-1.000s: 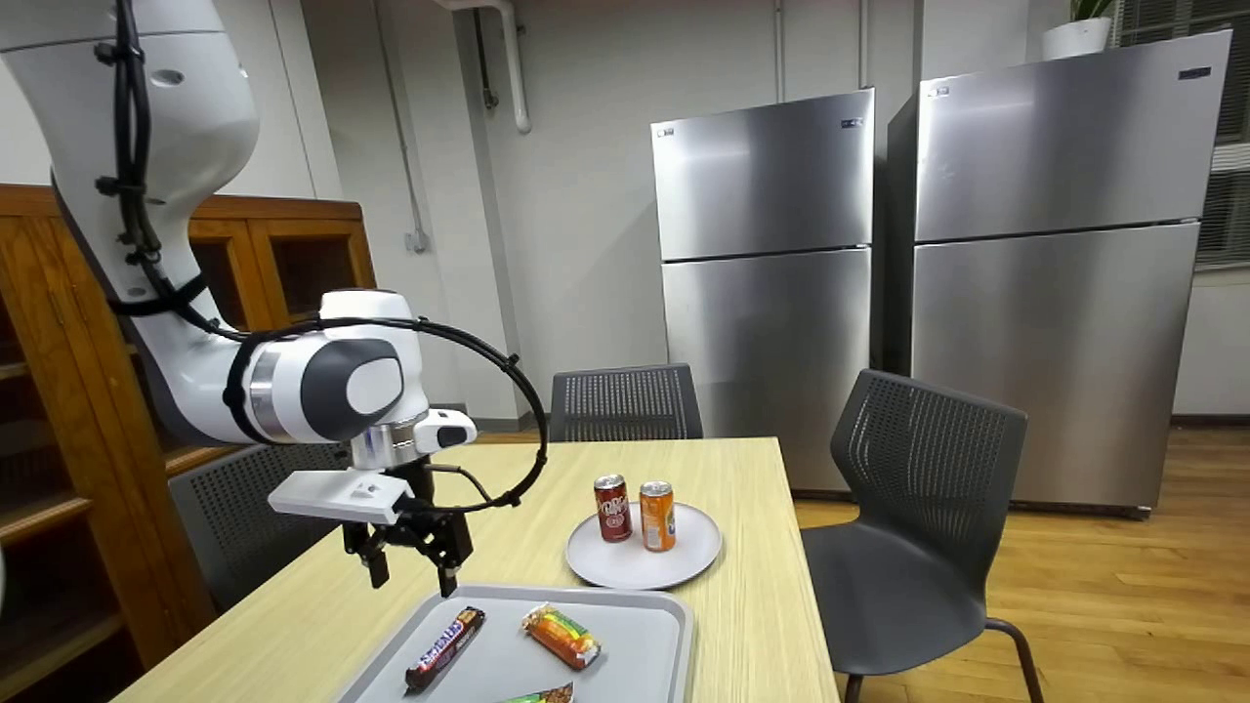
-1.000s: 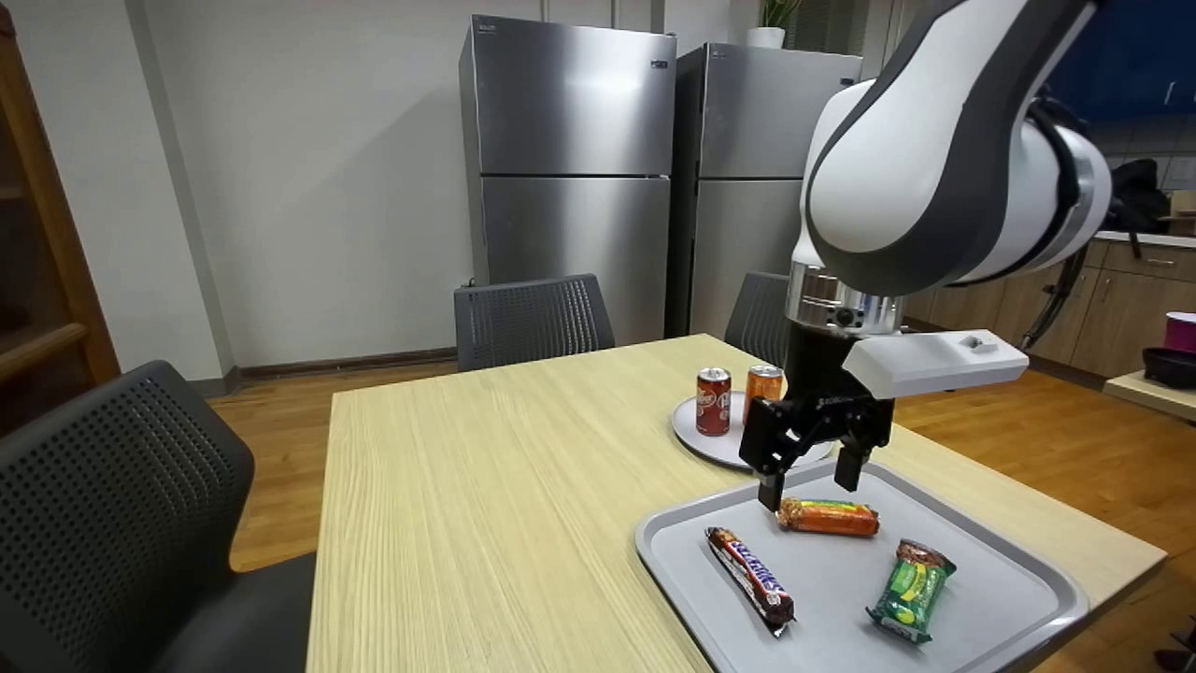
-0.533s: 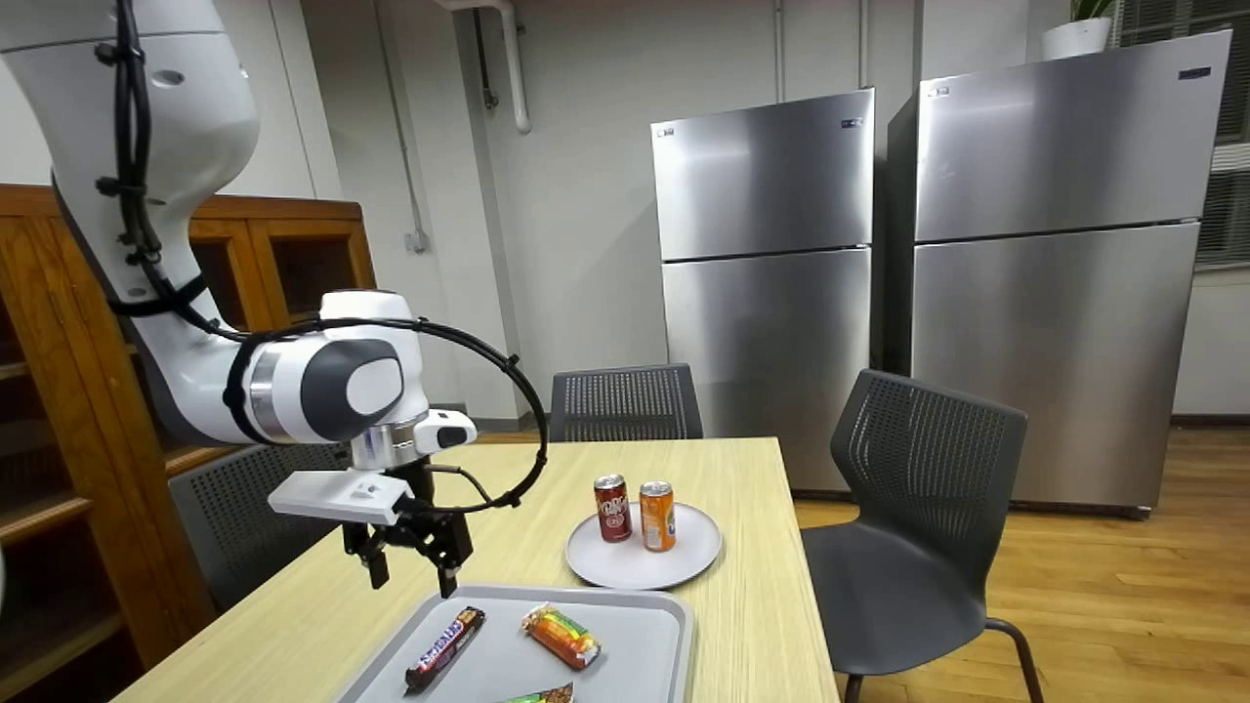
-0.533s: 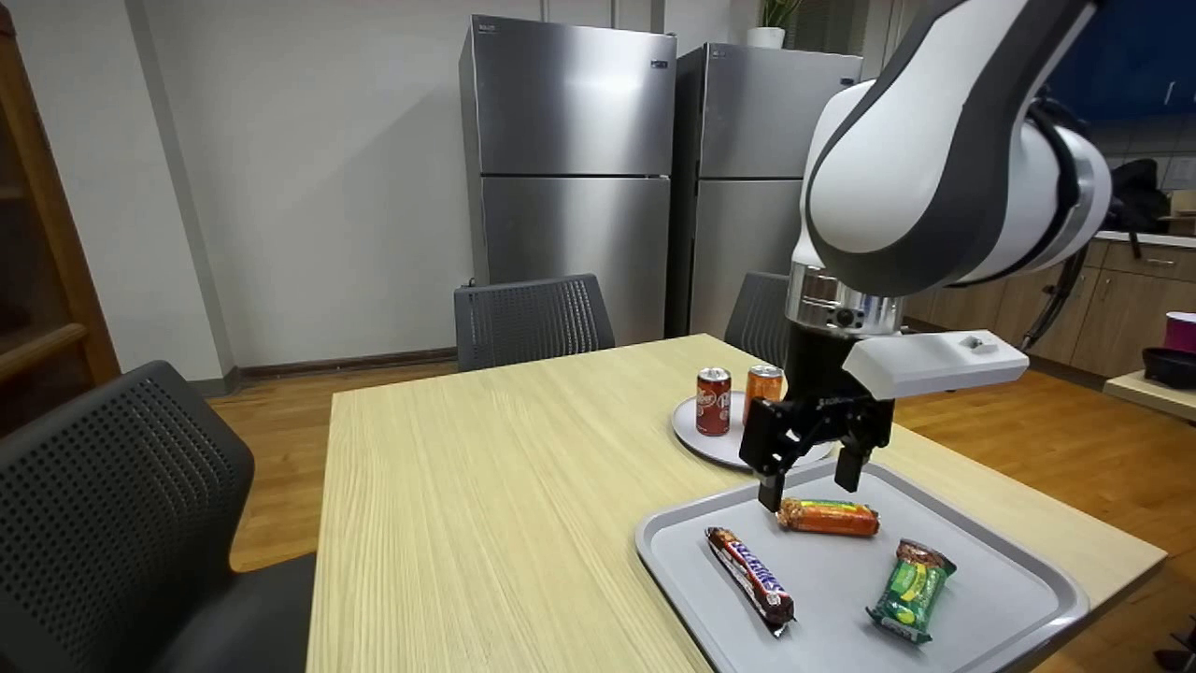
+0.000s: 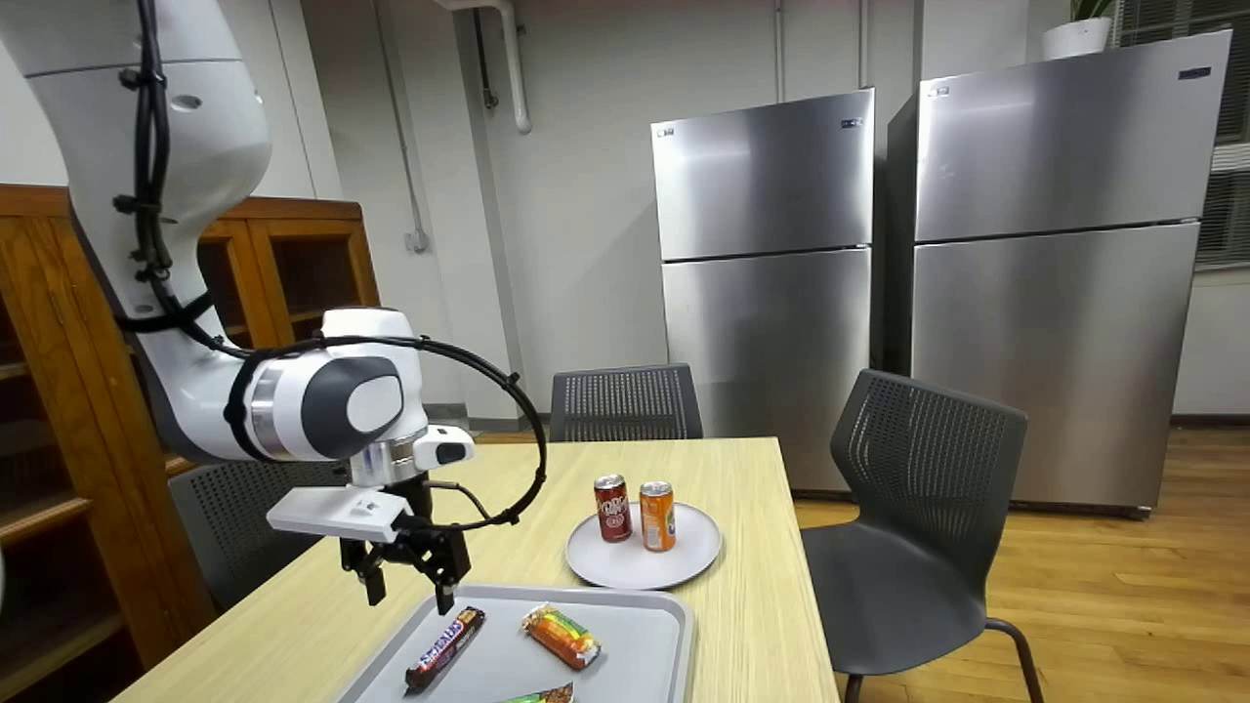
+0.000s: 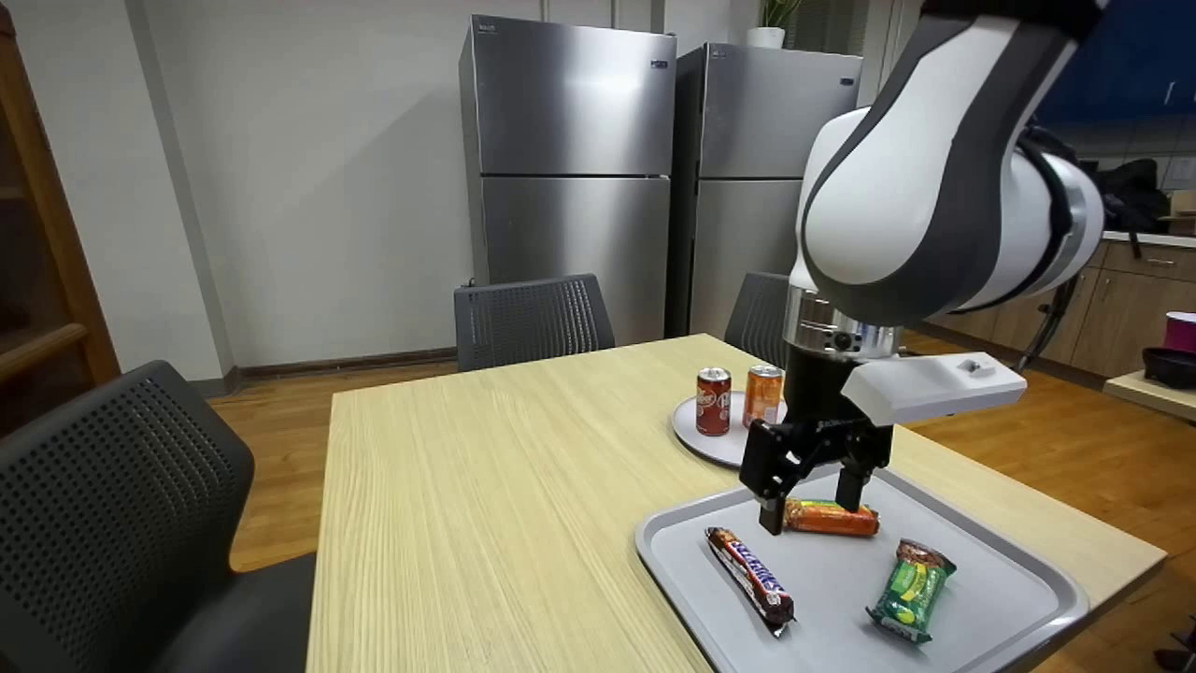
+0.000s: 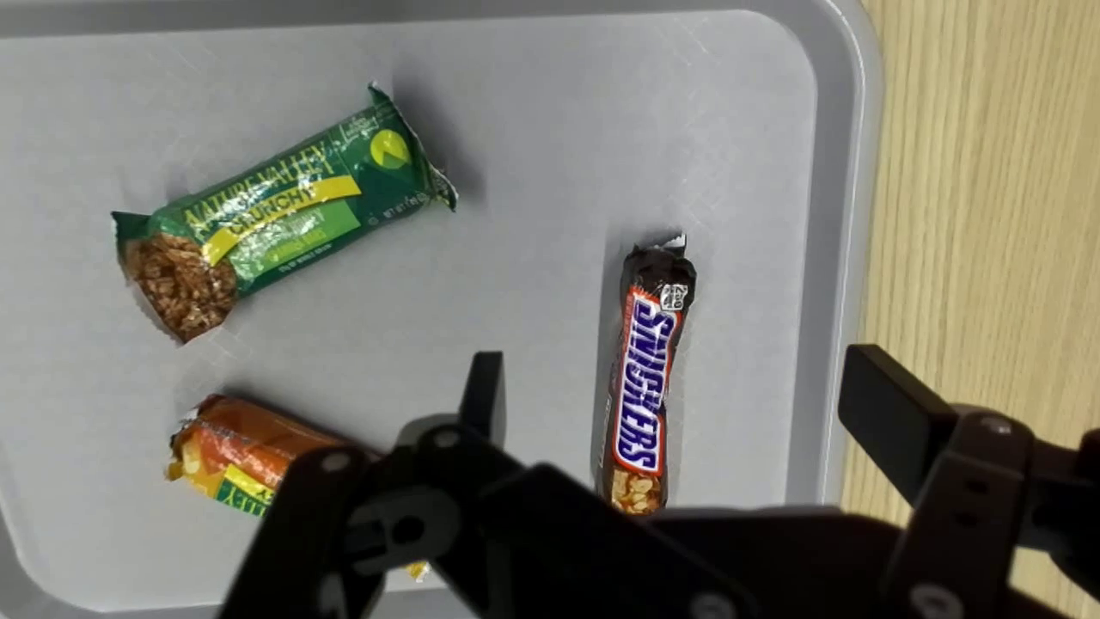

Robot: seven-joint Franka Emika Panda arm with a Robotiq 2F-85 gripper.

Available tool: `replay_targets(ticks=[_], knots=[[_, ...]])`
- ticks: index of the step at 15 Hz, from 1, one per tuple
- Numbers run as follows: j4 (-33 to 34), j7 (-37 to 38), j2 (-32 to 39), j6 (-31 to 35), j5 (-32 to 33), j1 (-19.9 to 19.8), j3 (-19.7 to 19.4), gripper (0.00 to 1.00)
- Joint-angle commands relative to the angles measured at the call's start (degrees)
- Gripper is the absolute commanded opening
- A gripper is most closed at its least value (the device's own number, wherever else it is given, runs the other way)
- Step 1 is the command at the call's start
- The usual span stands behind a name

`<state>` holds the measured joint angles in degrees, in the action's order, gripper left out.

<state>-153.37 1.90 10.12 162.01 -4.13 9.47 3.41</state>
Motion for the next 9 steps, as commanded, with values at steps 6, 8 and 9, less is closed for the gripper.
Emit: replay_targets(ticks=[6, 8, 9], knots=[[4.14, 0.25, 9.22, 8.38, 0.59, -1.23, 1.82, 1.00], [5.66, 0.31, 12.19, 10.55, 0.86, -1.09, 1.73, 1.00], [6.53, 0.60, 13.83, 11.74, 1.21, -0.64, 1.34, 1.00]])
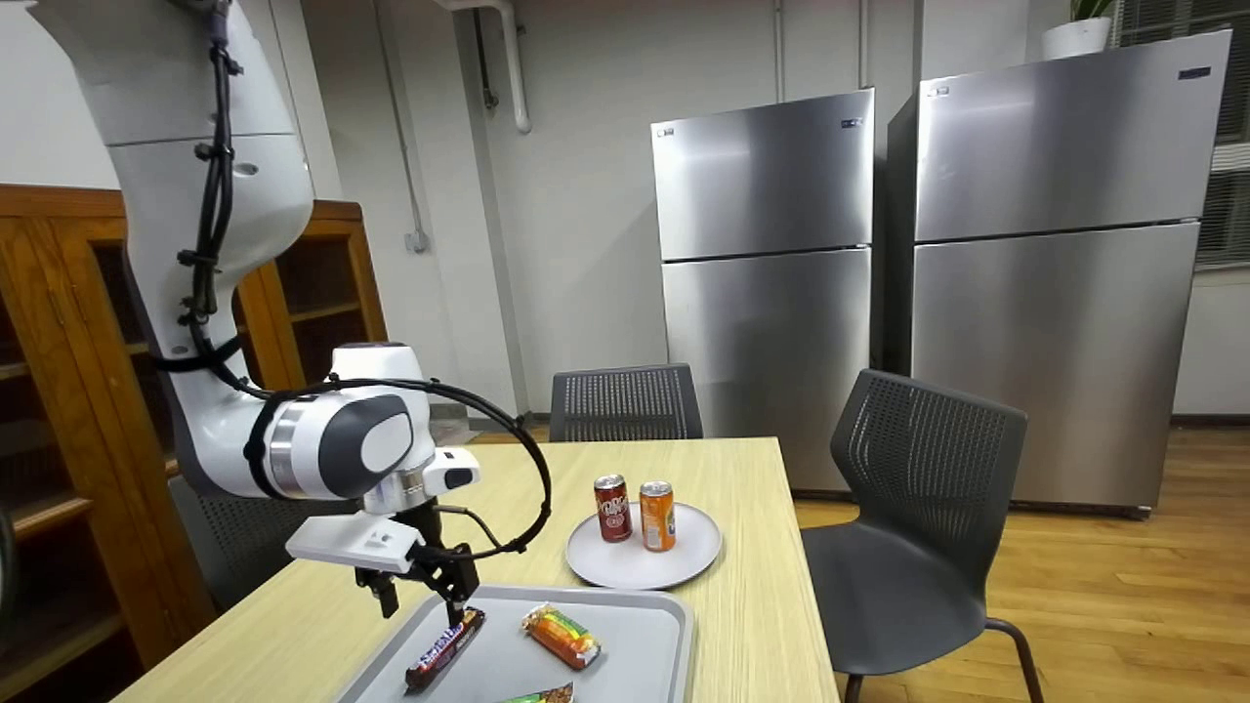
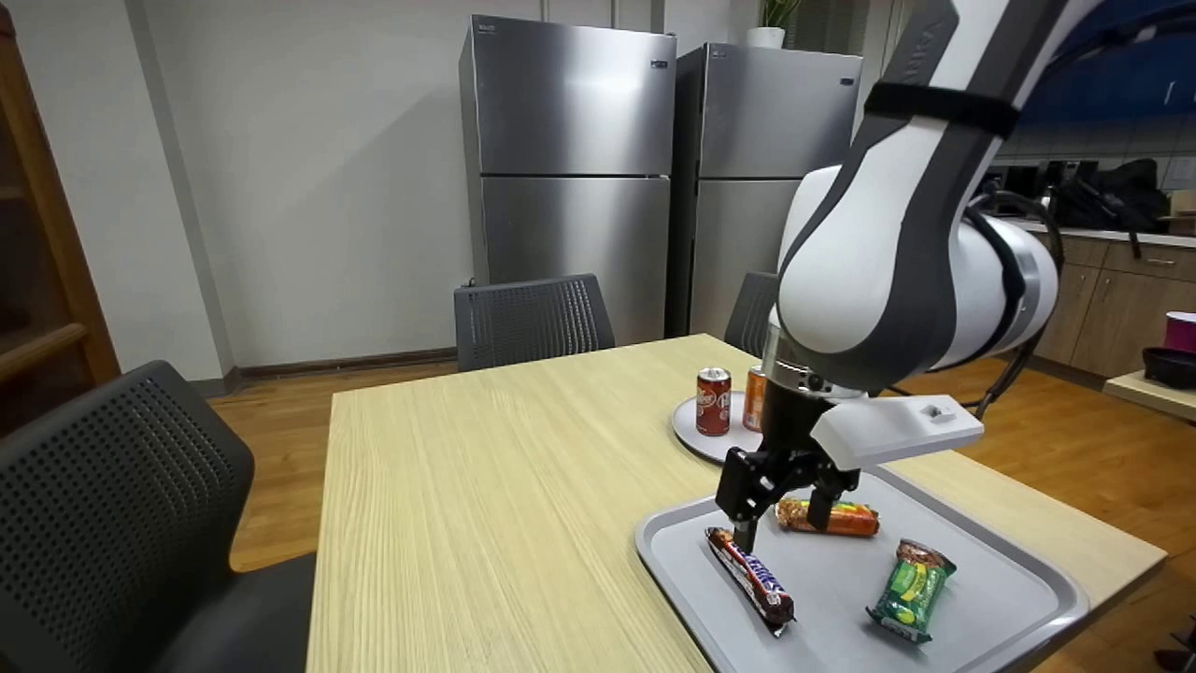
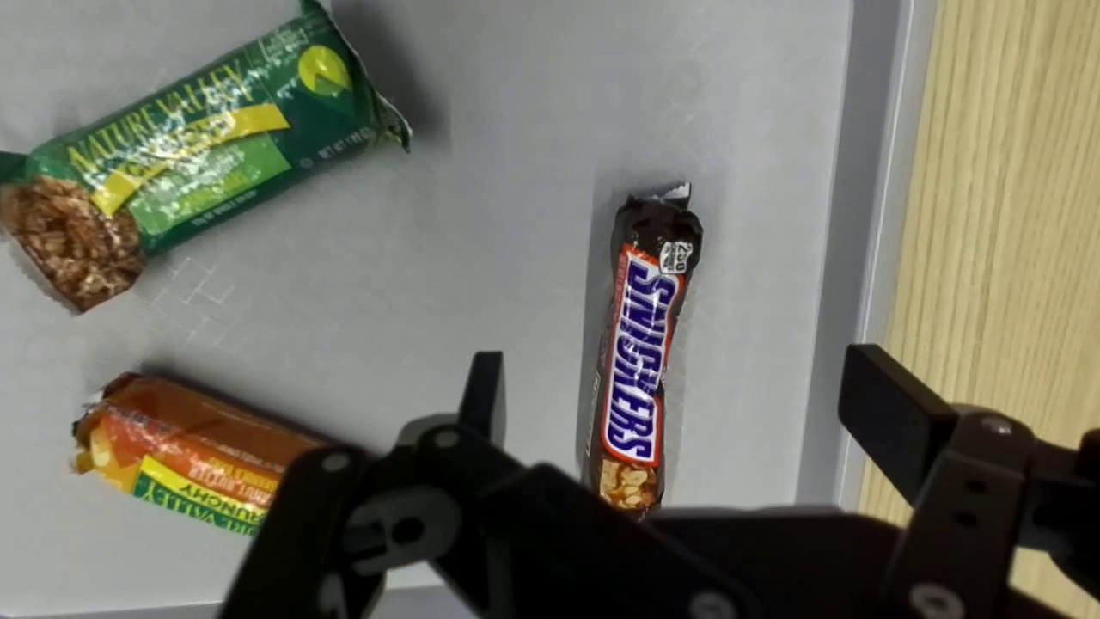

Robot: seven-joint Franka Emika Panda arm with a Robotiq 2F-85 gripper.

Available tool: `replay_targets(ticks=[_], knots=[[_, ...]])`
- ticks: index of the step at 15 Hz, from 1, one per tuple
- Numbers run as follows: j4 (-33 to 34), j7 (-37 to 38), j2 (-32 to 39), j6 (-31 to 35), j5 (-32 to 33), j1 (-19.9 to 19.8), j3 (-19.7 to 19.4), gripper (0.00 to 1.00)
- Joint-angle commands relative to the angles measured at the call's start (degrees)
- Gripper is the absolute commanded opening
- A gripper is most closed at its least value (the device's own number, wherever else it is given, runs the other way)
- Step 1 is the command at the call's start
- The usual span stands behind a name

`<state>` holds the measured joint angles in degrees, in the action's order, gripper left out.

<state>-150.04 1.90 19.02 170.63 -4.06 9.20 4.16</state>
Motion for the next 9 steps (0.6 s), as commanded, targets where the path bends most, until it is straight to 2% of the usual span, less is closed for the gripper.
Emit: replay_targets(ticks=[1, 9], knots=[[3.98, 1.03, 6.40, 4.25, 1.57, 0.36, -0.11, 1.00], [9.63, 1.35, 14.74, 8.89, 1.25, 2.45, -1.41, 1.00]])
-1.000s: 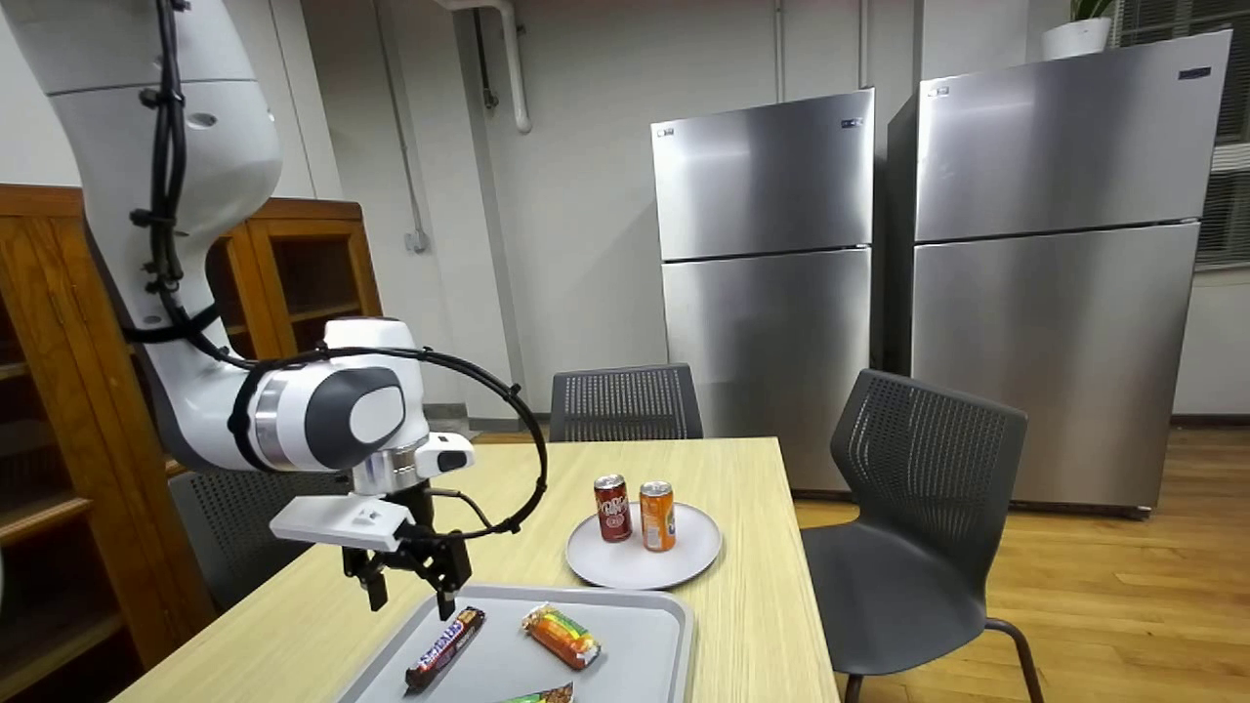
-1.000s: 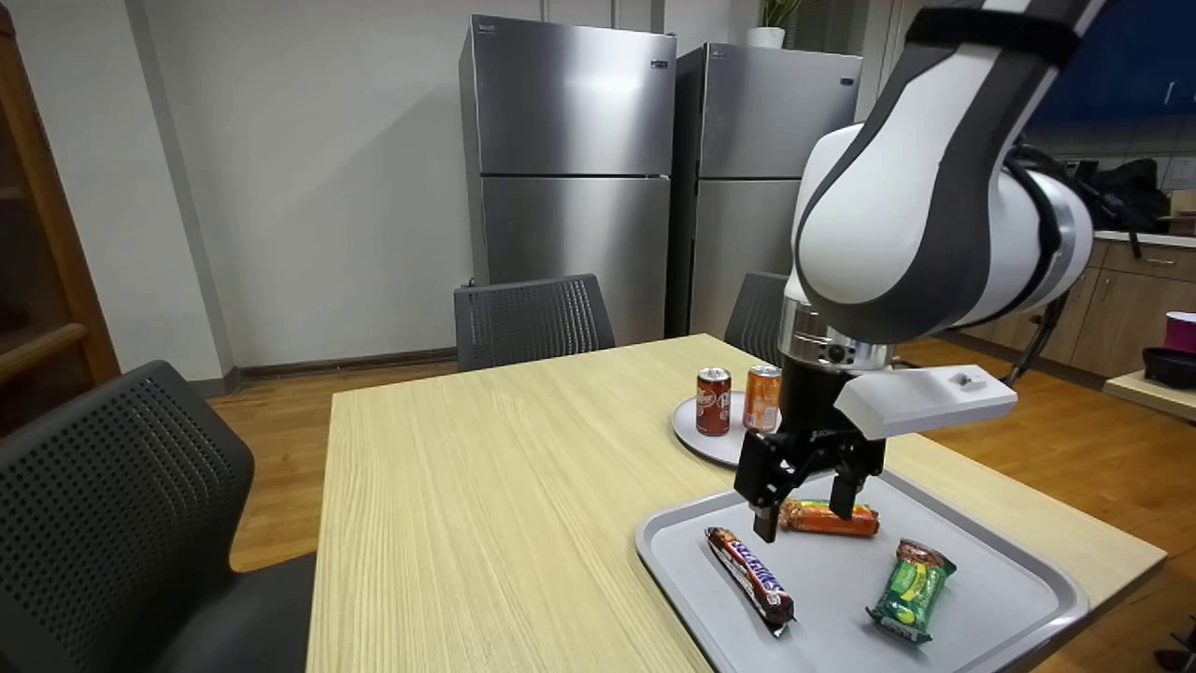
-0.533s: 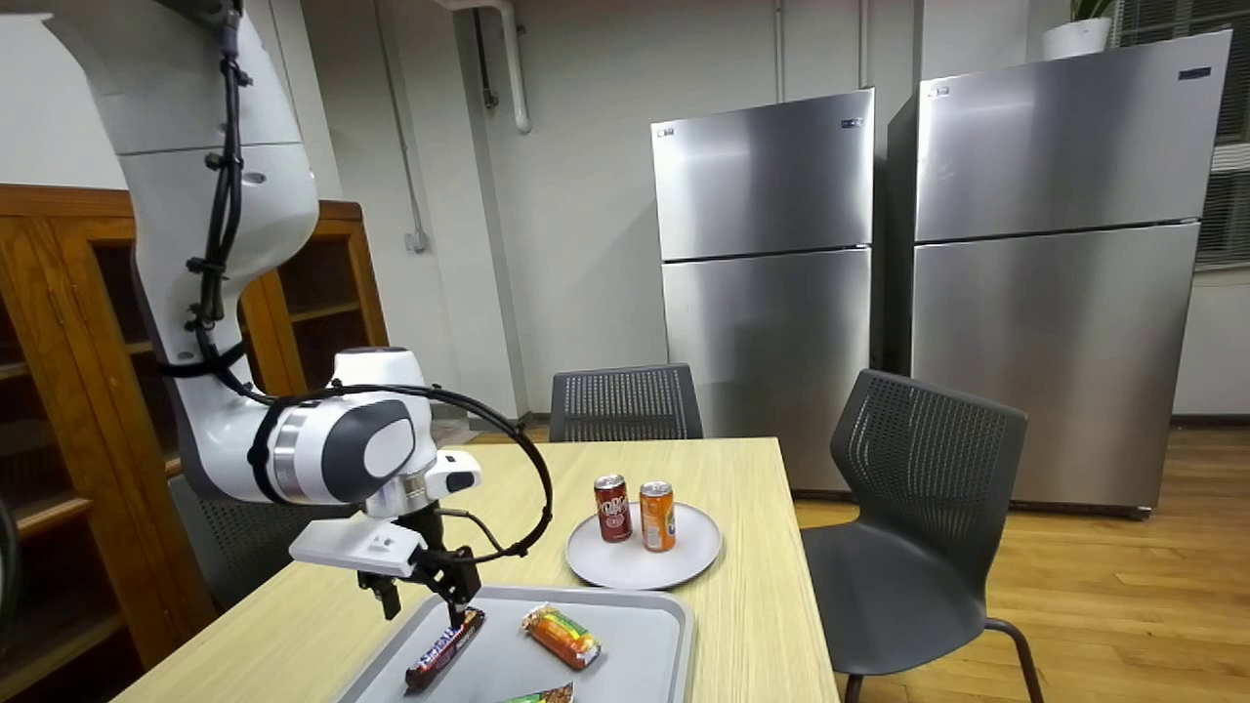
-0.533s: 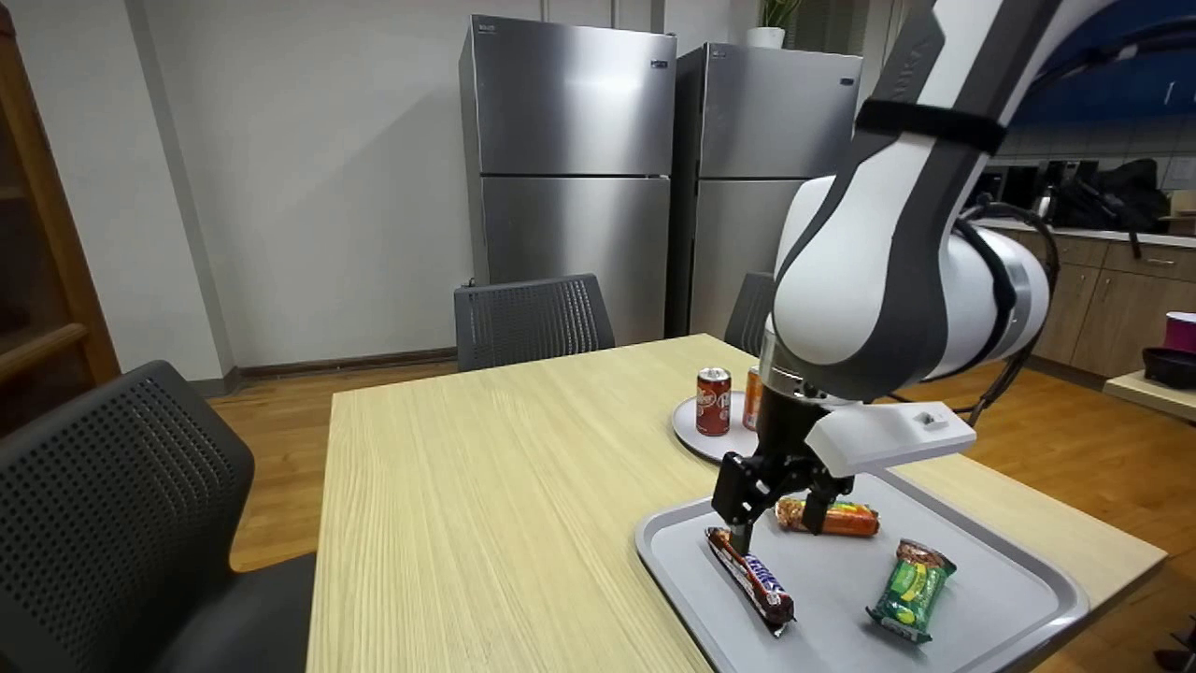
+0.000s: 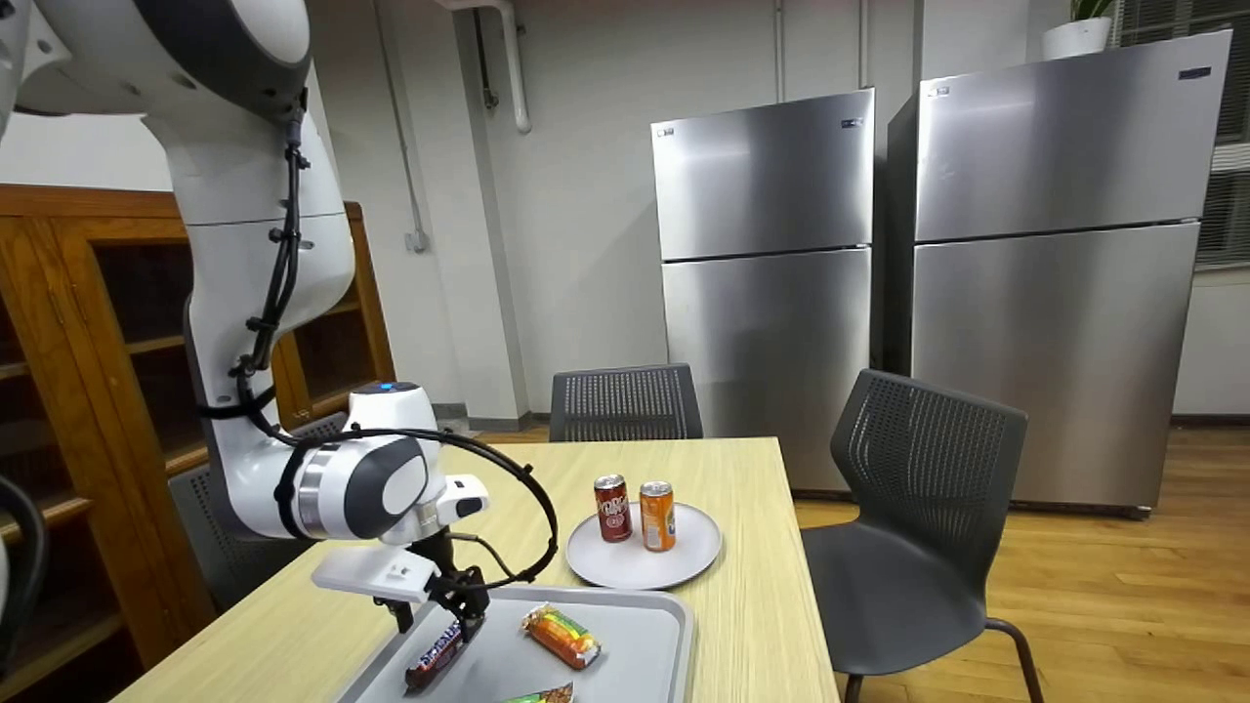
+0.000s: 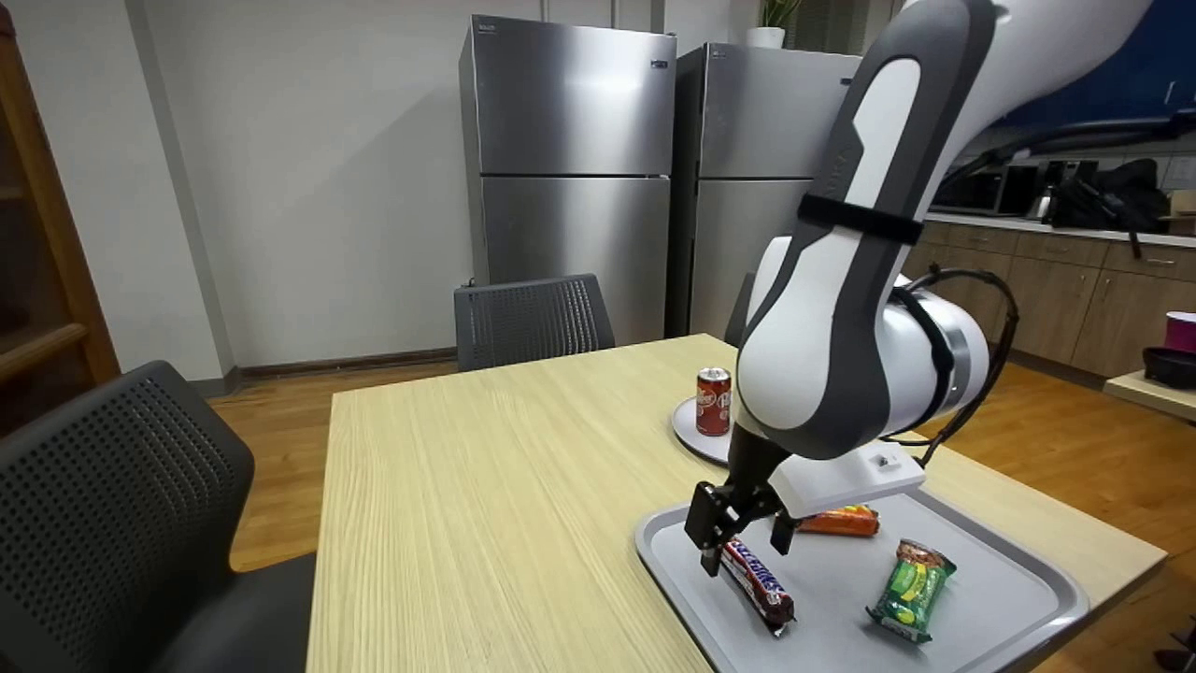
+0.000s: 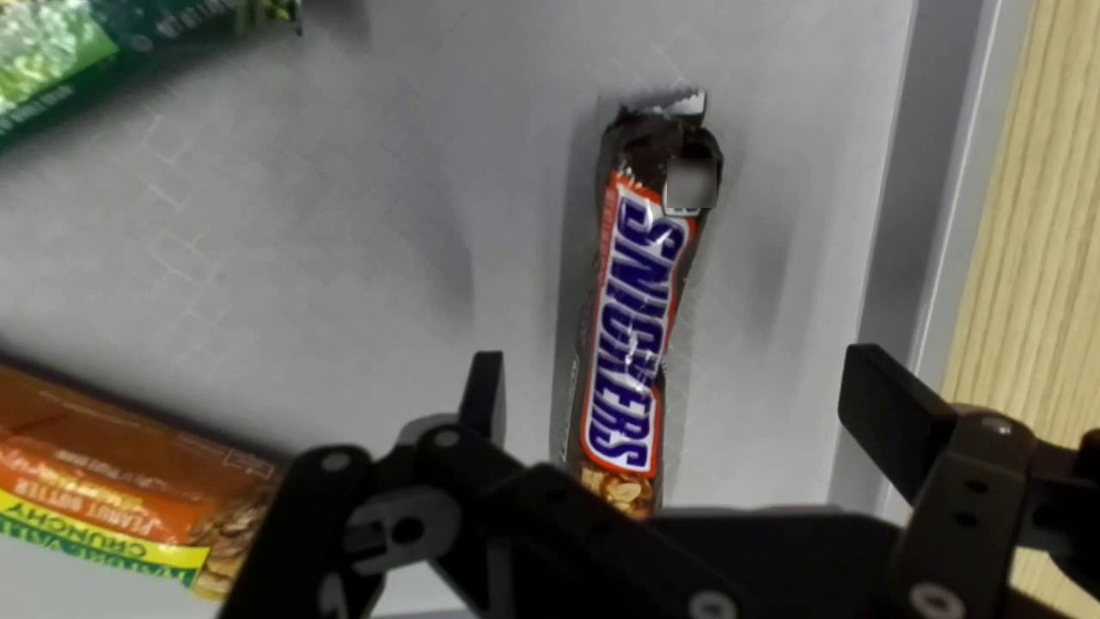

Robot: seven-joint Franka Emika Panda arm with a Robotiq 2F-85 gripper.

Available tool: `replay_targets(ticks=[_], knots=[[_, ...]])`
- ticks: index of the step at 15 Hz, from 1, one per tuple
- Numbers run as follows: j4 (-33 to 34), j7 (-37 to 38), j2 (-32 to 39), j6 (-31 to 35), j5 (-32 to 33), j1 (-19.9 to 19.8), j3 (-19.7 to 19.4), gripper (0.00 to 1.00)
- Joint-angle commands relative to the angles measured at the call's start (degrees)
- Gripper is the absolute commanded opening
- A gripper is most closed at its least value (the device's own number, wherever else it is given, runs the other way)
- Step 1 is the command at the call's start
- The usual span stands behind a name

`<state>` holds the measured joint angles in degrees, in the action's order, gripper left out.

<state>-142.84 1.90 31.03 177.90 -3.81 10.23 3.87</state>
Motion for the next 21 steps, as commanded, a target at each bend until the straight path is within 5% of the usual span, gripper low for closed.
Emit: replay_targets(ticks=[1, 15, 16, 17, 19, 21], knots=[[2.91, 1.34, 3.38, 1.96, 0.91, 1.52, -1.21, 1.00], [4.03, 1.01, 4.92, 2.27, 0.84, 1.44, -1.17, 1.00], [3.99, 1.08, 4.85, 2.21, 0.83, 1.63, -1.37, 0.94], [3.97, 1.15, 4.76, 2.08, 0.80, 1.74, -1.49, 0.72], [3.89, 1.11, 4.64, 2.17, 0.83, 1.73, -1.55, 0.68], [3.86, 1.11, 4.58, 2.18, 0.83, 1.72, -1.64, 0.52]])
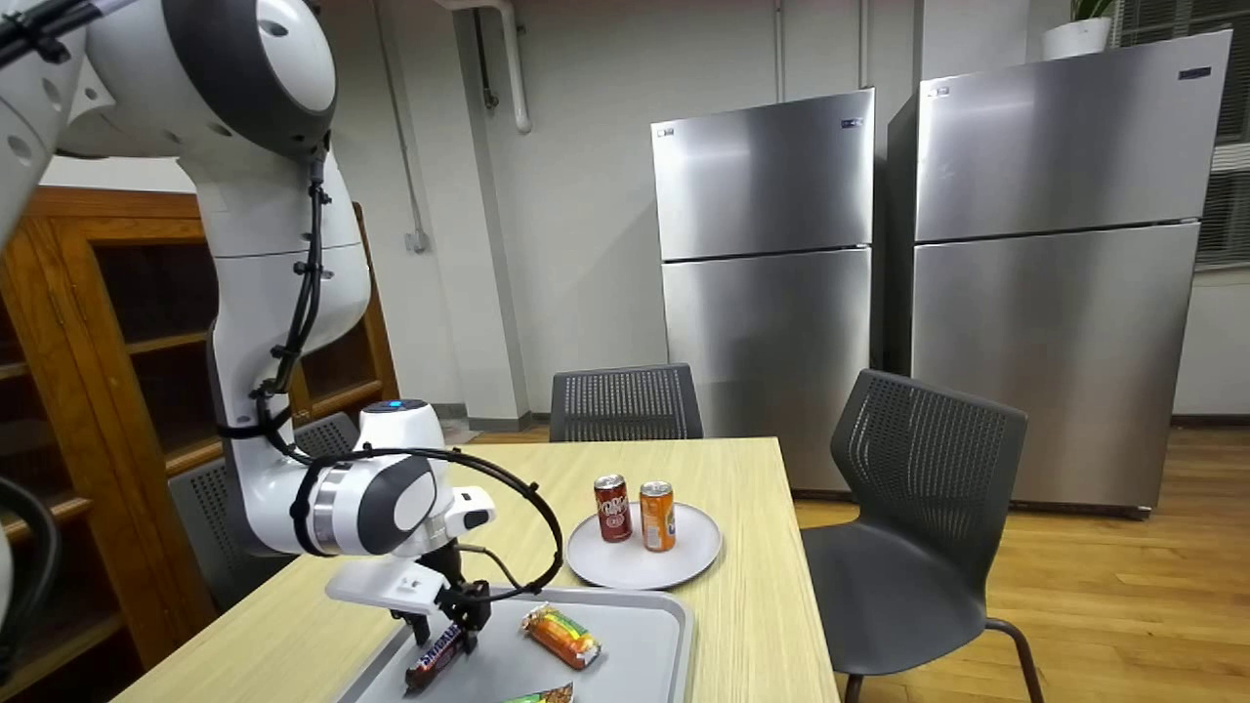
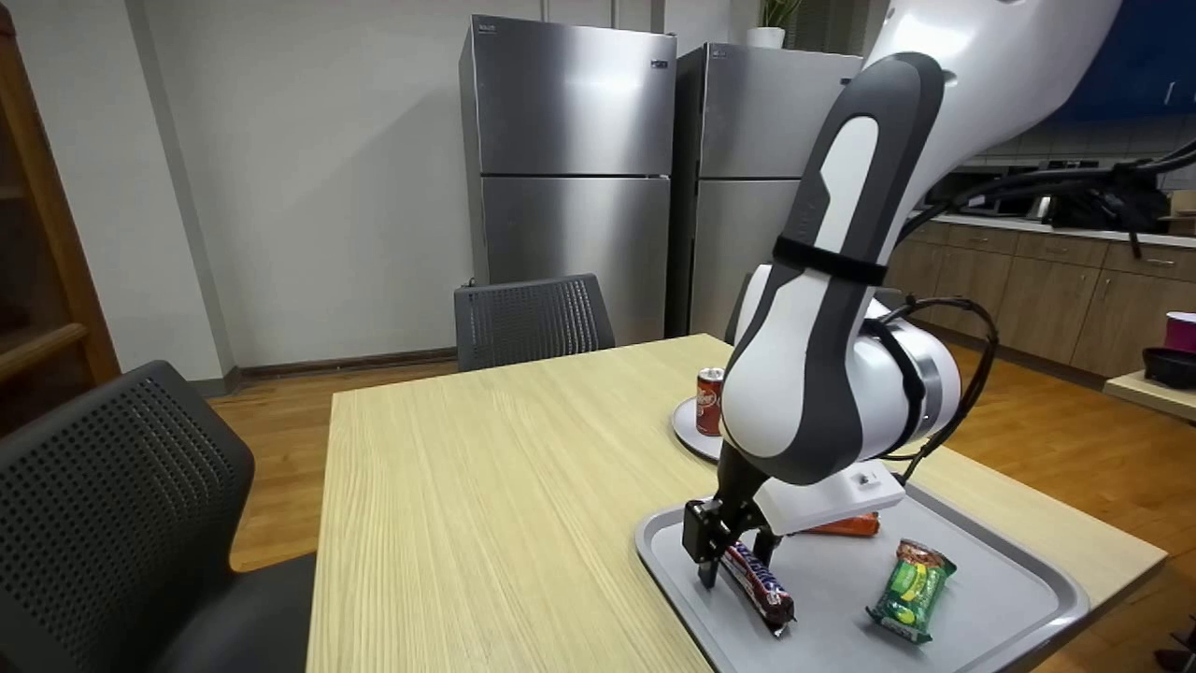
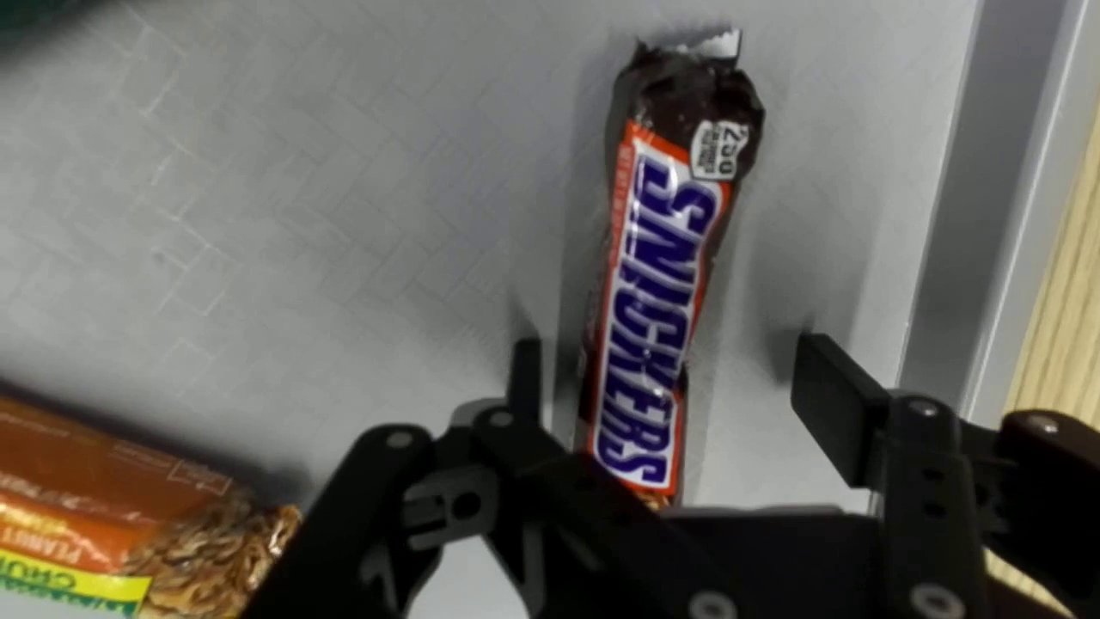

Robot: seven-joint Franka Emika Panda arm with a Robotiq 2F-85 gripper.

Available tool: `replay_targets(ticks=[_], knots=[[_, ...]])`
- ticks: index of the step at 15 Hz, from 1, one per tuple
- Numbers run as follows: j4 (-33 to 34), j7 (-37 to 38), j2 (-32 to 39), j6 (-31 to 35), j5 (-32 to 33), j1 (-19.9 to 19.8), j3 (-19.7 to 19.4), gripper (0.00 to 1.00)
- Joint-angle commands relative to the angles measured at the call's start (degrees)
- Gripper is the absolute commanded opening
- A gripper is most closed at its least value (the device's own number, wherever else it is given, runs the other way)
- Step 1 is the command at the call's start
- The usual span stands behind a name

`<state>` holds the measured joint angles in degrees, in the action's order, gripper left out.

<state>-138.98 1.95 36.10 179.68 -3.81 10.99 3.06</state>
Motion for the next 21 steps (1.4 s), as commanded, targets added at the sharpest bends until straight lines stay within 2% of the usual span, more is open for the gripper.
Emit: replay_targets(ticks=[1, 7, 14, 21], knots=[[0.00, 1.06, -0.52, 0.45, 0.84, 0.99, -0.92, 0.45], [0.05, 1.03, -0.64, 0.35, 0.87, 0.96, -1.18, 0.02], [-1.35, 0.94, -3.03, -0.66, 1.08, 1.75, -1.41, 0.04], [-2.58, 1.46, -7.93, -2.92, 1.74, 6.82, -2.95, 0.04]])
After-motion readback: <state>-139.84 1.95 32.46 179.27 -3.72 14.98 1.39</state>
